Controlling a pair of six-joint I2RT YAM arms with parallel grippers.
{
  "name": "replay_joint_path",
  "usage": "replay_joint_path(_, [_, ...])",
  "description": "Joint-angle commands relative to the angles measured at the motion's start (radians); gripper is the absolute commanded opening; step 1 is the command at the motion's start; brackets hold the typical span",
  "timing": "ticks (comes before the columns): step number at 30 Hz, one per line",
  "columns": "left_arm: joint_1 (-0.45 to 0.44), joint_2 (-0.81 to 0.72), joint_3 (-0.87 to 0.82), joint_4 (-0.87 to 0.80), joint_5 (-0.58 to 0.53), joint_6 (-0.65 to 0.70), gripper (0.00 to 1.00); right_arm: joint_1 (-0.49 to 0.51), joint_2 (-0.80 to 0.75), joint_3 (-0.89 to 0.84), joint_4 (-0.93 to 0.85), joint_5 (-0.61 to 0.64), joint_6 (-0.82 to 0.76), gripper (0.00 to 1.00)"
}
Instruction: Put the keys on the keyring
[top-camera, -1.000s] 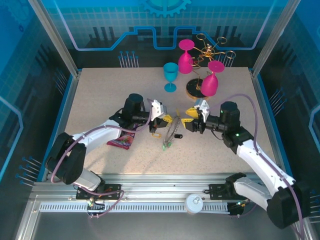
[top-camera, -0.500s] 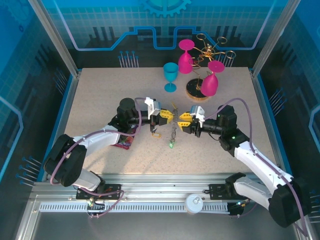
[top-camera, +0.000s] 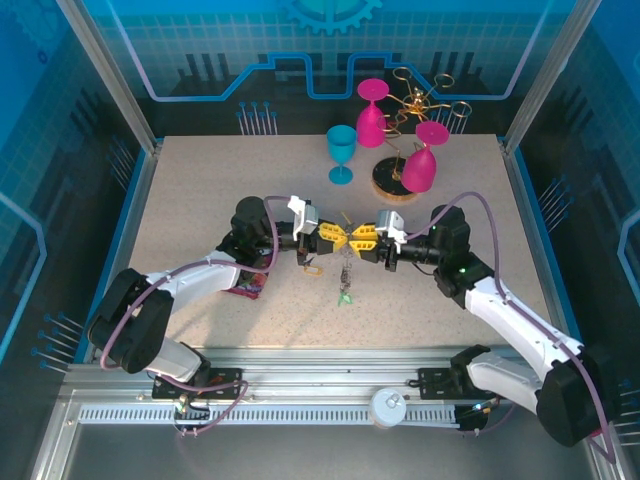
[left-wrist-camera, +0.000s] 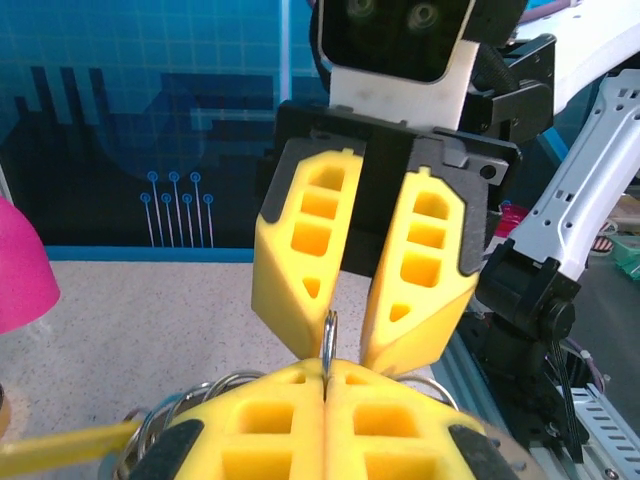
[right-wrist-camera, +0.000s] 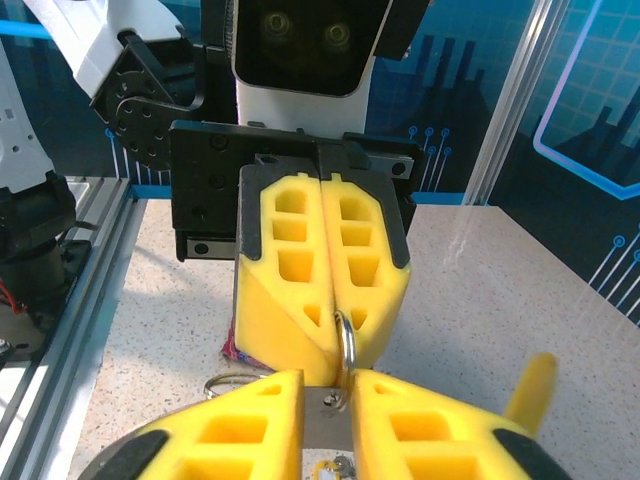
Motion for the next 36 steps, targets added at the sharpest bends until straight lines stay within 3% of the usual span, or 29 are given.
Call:
replay_joint_path(1, [0.006,-0.008,-0.006,0.095,0.039,-0.025,0.0,0.019,0.012,0.032,0.035,-0.028,-0.016,0.17])
replay_joint_path(5, [0.005,-0.002,-0.008,0.115,0.048,-0.038,0.0,0.021,0.018,0.039,0.046,-0.028,-0.011,0.11])
replay_joint_path(8, [0.005,0.0,-0.008,0.103,0.043,-0.029,0.0,0.022,0.02,0.043,0.052,-0.034,-0.01,0.0])
replay_joint_path(10, [0.005,-0.004,-0.009,0.075,0.023,-0.009,0.01,0.022,0.018,0.046,0.045,-0.029,-0.012,0.0])
replay_joint_path(11, [0.007,-0.01,-0.01,0.05,0.007,0.008,0.1,0.022,0.016,0.049,0.034,-0.024,-0.02,0.0])
replay_joint_path(13, [0.005,-0.027,-0.01,-0.017,-0.028,0.06,0.15,0.022,0.009,0.056,-0.003,-0.02,-0.044,0.0])
replay_joint_path(23, [0.005,-0.108,0.136,-0.633,-0.085,0.422,0.14,0.046,0.045,0.227,-0.47,0.018,-0.238,0.0])
replay_joint_path(34, [0.004,-0.12,0.212,-0.805,-0.067,0.522,0.14,0.127,0.156,0.455,-0.823,0.165,-0.366,0.0])
replay_joint_path(36, [0.004,-0.126,0.219,-0.837,-0.062,0.543,0.08,0.134,0.169,0.489,-0.872,0.178,-0.378,0.0])
